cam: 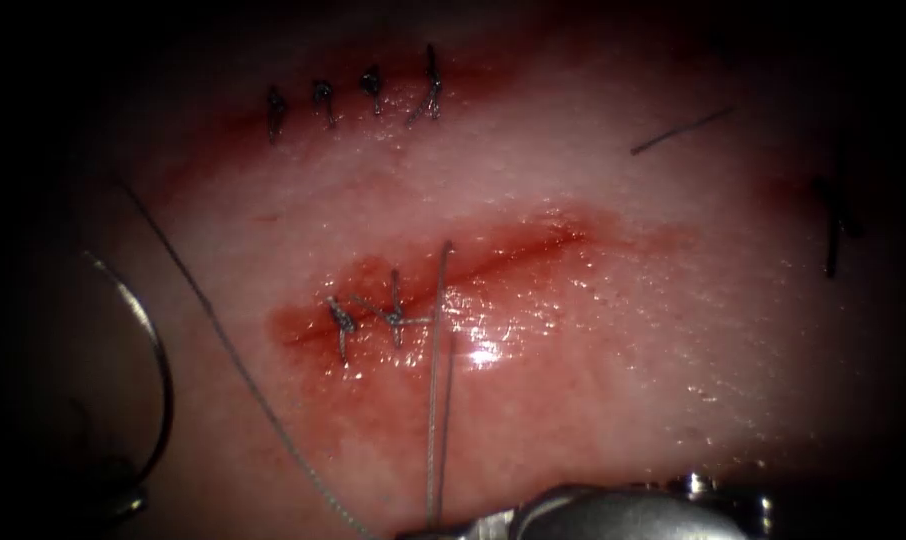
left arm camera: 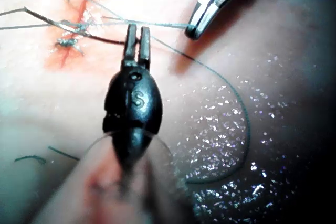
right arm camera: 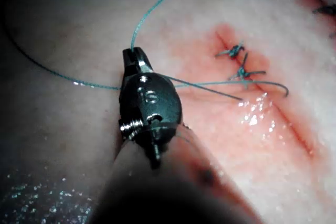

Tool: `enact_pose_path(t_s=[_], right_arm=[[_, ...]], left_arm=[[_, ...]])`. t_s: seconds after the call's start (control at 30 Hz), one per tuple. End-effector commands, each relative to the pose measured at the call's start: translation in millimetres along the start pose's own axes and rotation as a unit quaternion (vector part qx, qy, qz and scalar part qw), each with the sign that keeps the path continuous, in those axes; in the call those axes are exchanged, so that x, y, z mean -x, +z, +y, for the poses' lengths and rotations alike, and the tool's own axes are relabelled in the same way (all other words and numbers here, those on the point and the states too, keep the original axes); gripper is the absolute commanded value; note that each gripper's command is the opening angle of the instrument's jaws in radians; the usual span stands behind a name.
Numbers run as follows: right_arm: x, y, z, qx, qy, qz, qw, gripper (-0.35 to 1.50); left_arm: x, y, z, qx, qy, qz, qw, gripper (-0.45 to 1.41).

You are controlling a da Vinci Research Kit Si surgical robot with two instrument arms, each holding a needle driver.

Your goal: Wound Closure

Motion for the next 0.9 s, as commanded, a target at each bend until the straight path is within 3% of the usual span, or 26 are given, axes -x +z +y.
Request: enact_pose_path(t_s=[0.03, 0.13, 0.2, 0.23, 0.27, 0.3, 0.33, 0.37, 0.47, 0.63, 0.9], right_arm=[[-2.3, 1.5, -2.8, -0.015, -0.005, 0.008, 1.000, -0.35], [-5.0, 2.5, -5.6, -0.030, -0.019, 0.015, 0.999, -0.35], [-5.8, 3.3, -5.0, -0.021, -0.046, 0.027, 0.998, -0.35], [-5.8, 3.3, -5.0, -0.021, -0.046, 0.027, 0.998, -0.35], [-5.1, 3.1, -3.2, -0.011, -0.044, 0.050, 0.998, 0.04], [-5.1, 3.1, -3.2, -0.011, -0.044, 0.050, 0.998, 0.04], [-4.1, 2.4, -1.1, 0.002, -0.044, 0.068, 0.997, 0.47], [-4.1, 2.4, -1.1, 0.002, -0.044, 0.068, 0.997, 0.47], [-2.7, 1.0, 1.2, 0.030, -0.043, 0.074, 0.996, 0.78], [-0.2, -2.2, 4.3, 0.051, -0.043, 0.076, 0.995, 0.79], [3.5, -2.7, 8.2, 0.071, -0.054, 0.070, 0.994, 0.64]], left_arm=[[1.4, 0.6, 0.6, 0.000, 0.002, -0.005, 1.000, -0.45], [2.2, 0.8, 0.4, 0.004, -0.002, -0.008, 1.000, -0.45], [2.6, 0.4, 0.0, 0.043, -0.023, 0.000, 0.999, -0.45], [2.6, 0.4, 0.0, 0.043, -0.023, 0.000, 0.999, -0.45], [2.6, 0.0, -0.1, 0.060, -0.024, 0.008, 0.998, -0.45], [2.6, 0.0, -0.1, 0.060, -0.024, 0.008, 0.998, -0.45], [2.5, -0.3, -0.2, 0.058, -0.025, 0.011, 0.998, -0.45], [2.5, -0.3, -0.2, 0.058, -0.025, 0.011, 0.998, -0.45], [2.5, -0.6, -0.4, 0.060, -0.026, 0.011, 0.998, -0.45], [2.6, -0.6, -0.8, 0.051, 0.007, 0.003, 0.999, -0.45], [3.3, -0.7, -1.2, 0.039, 0.033, -0.021, 0.998, -0.45]])
